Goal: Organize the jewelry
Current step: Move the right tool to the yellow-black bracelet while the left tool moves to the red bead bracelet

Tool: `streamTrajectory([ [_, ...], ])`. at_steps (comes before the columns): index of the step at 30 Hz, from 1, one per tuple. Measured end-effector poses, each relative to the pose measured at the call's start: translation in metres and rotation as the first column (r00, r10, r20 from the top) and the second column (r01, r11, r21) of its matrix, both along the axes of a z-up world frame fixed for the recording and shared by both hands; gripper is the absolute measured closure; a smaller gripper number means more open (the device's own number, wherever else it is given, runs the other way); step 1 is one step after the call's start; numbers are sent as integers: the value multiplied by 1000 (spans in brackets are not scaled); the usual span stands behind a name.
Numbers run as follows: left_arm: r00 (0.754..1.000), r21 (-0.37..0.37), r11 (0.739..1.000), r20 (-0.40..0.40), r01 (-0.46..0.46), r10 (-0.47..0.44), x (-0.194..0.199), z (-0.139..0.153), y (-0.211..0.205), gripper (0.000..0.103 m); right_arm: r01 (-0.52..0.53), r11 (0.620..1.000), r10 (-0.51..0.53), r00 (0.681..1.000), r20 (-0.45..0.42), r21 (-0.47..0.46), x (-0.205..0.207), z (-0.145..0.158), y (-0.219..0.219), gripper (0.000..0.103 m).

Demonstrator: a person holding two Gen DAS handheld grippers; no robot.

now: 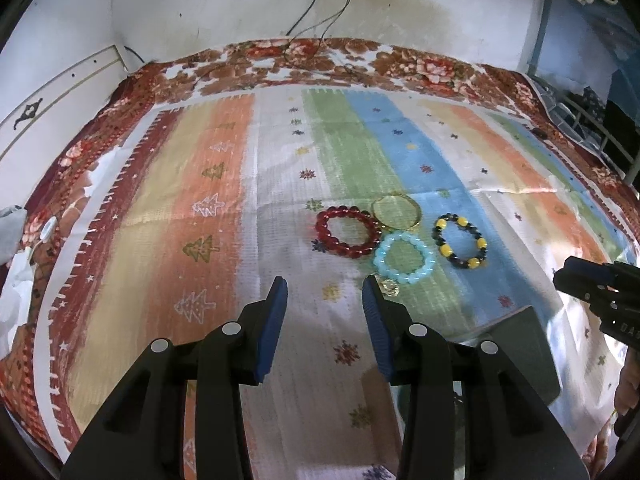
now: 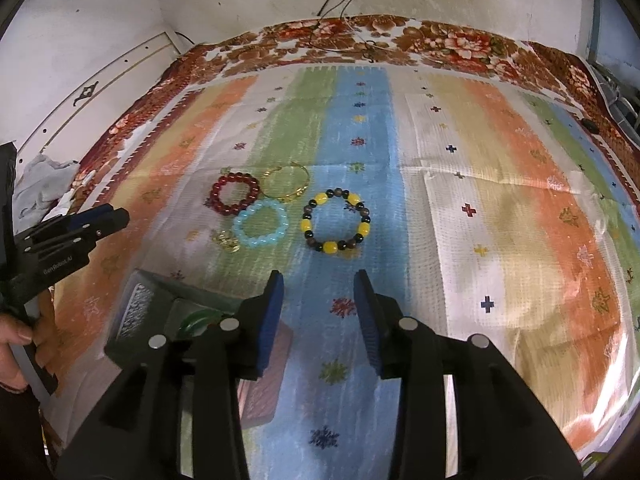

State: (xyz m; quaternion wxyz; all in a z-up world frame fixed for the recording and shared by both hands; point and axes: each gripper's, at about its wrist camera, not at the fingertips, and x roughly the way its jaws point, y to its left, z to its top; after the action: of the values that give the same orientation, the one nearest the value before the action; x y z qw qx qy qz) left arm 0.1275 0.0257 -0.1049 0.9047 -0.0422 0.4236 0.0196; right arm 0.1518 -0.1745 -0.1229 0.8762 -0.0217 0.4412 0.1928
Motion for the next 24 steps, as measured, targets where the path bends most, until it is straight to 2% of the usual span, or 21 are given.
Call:
streamTrajectory([
  [21,996,-30,998,-71,60,-62,60,-41,10,64,16,1000,-17,997,-70,-12,66,-47,7,64],
  [24,995,-42,998,-80,49,-52,64,-48,15,64,15,999,-18,997,-71,-40,73,-56,11,64],
])
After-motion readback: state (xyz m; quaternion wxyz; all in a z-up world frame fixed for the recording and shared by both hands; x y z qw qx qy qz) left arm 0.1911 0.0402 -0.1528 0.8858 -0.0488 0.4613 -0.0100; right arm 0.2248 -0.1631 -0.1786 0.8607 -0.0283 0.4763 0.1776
